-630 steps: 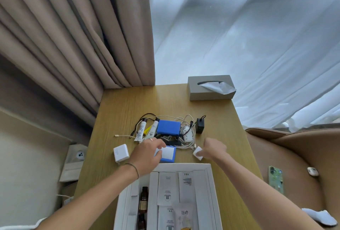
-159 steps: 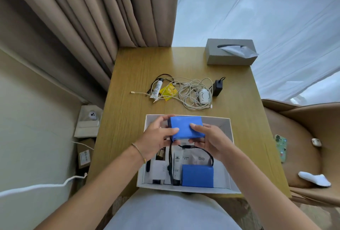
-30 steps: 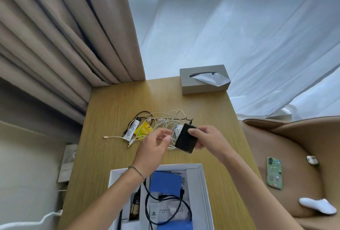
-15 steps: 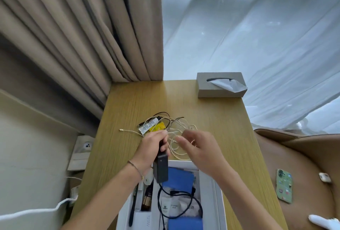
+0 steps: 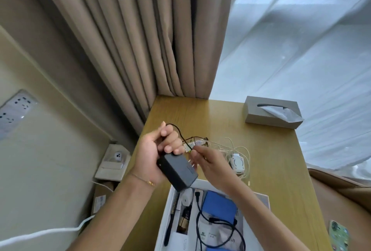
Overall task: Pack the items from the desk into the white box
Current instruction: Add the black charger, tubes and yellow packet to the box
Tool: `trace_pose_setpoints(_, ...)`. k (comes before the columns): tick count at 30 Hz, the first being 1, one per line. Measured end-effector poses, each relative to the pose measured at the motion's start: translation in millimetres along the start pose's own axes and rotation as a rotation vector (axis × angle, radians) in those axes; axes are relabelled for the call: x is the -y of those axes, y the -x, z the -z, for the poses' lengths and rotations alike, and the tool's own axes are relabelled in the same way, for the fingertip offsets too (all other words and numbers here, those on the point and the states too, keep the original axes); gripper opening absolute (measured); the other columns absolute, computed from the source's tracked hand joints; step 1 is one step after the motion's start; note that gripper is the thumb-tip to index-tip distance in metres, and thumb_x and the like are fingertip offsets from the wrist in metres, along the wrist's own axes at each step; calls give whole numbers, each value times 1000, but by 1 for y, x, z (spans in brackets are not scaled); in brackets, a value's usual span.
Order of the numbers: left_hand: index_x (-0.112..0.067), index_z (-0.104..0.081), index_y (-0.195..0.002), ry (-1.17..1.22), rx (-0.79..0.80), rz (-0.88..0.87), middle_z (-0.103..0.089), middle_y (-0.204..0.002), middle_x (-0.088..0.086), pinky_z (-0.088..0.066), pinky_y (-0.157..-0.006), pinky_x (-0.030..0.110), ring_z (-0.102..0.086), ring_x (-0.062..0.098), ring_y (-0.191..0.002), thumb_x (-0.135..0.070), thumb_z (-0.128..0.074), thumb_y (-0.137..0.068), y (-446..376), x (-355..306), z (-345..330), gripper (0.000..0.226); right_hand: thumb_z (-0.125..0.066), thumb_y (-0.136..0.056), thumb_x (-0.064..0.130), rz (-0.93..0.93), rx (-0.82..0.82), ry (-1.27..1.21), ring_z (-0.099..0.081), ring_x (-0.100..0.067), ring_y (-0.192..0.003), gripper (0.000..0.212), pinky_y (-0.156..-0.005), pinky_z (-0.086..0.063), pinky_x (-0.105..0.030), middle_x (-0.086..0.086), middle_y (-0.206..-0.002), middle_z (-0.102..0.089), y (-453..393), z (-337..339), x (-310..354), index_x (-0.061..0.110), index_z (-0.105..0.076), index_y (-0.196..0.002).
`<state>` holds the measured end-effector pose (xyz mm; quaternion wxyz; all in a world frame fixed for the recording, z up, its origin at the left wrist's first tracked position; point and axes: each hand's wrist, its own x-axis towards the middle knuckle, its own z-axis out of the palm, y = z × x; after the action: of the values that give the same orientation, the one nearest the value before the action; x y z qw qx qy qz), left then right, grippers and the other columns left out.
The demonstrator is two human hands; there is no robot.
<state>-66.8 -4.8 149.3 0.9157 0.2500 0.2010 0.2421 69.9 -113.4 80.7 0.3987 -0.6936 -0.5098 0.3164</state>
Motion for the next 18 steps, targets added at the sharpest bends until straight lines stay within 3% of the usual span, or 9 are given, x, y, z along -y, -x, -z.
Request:
trace_pose_setpoints(4,-22,-35,-51,93,-243,-196,-27,-44,-7,-36,-45,21,-31,8,-40,-27,-46,-97,-13,-15,-7,48,-46,-103,14,-75,3,-166,-41,-6,-54,36,-54,-32,-22,8,-59,-50,14,-37,11,31,-59,-74)
trace_pose_setpoints(6,-22,-31,-54,7,-331,-273,-25,-47,-6,-36,-44,22,-30,9,-41,-25,-48,-98,-17,-12,-8,47,-50,-102,18,-75,38,-303,-38,-14,-57,26,-56,-30,-32,8,-61,-45,19,-45,21,28,-67,-85)
trace_pose_setpoints(8,-22,-29,-58,-84,-384,-331,-24,-51,-5,-37,-44,22,-28,10,-42,-23,-51,-97,-19,-7,-6,45,-58,-99,26,-51,96,-484,-37,-14,-61,16,-60,-31,-31,7,-67,-43,25,-43,30,30,-71,-91)
trace_pose_setpoints(9,-22,-29,-58,-116,-394,-346,-24,-52,-5,-37,-45,23,-28,10,-43,-22,-52,-97,-20,-5,-4,45,-59,-98,31,-51,116,-589,-37,-14,-62,15,-62,-31,-30,5,-68,-44,29,-42,34,29,-71,-88)
trace_pose_setpoints(11,-21,-30,-56,-210,-374,-375,-24,-52,-4,-41,-49,26,-30,12,-43,-22,-53,-96,-21,1,0,46,-56,-98,44,-135,94,-789,-36,-14,-57,41,-62,-25,-33,-2,-65,-43,31,-39,37,5,-66,-88)
trace_pose_setpoints(13,-20,-33,-52,-387,-319,-423,-27,-50,-2,-48,-57,31,-35,15,-46,-21,-54,-95,-19,10,1,48,-56,-96,51,-313,3,-1008,-32,-14,-52,56,-59,-23,-33,-4,-60,-41,29,-37,37,-4,-62,-103)
trace_pose_setpoints(15,-19,-38,-49,-511,-237,-460,-33,-50,2,-55,-71,34,-47,20,-51,-20,-55,-93,-15,18,4,47,-59,-94,47,-430,-92,-1171,-30,-14,-48,46,-55,-25,-29,-3,-57,-39,26,-33,33,5,-61,-113)
trace_pose_setpoints(18,-13,-50,-49,-583,-194,-426,-53,-57,9,-57,-82,39,-68,30,-72,-25,-54,-96,-6,21,16,48,-55,-97,34,-444,-194,-1166,-30,-14,-46,31,-48,-29,-24,-1,-53,-40,23,-19,20,5,-53,-109)
